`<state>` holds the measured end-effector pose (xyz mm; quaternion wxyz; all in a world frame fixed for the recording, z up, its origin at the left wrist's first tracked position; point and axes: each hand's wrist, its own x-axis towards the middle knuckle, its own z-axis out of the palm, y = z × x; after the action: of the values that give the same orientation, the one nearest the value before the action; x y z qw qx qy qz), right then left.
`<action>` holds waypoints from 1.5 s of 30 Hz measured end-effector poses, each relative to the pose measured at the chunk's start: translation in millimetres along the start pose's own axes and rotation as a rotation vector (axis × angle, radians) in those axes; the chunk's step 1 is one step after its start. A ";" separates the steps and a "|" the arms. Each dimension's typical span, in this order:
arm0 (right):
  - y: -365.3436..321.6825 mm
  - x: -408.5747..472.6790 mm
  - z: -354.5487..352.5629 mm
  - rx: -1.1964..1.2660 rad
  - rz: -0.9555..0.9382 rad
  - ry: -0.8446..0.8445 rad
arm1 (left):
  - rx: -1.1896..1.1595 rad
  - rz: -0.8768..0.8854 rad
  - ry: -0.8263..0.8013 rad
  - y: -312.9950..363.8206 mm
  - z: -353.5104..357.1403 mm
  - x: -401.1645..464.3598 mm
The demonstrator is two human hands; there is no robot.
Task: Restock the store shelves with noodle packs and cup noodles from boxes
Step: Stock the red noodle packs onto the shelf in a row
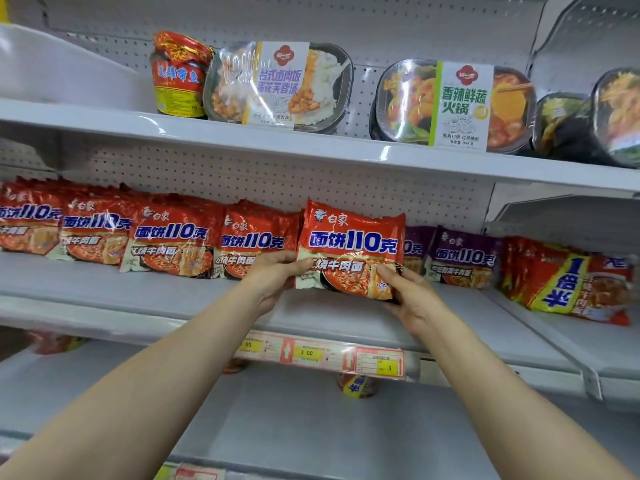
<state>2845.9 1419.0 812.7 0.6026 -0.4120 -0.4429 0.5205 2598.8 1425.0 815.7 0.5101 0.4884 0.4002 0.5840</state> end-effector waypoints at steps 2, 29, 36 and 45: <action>0.2 2.3 -2.2 0.041 0.017 0.009 | -0.046 -0.009 0.008 1.1 2.4 1.3; 22.4 56.8 -4.1 -0.346 -0.085 0.114 | 0.119 0.031 0.194 -32.8 12.2 42.0; 33.9 75.9 -4.6 -0.395 -0.107 0.190 | 0.115 0.017 0.166 -38.9 16.2 50.9; 37.3 79.1 0.0 -0.460 -0.119 0.176 | 0.263 0.013 0.142 -37.0 23.4 31.6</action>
<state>2841.4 1502.0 785.3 0.5589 -0.5552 -0.5191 0.3316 2629.2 1461.4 789.8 0.4085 0.5111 0.5050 0.5629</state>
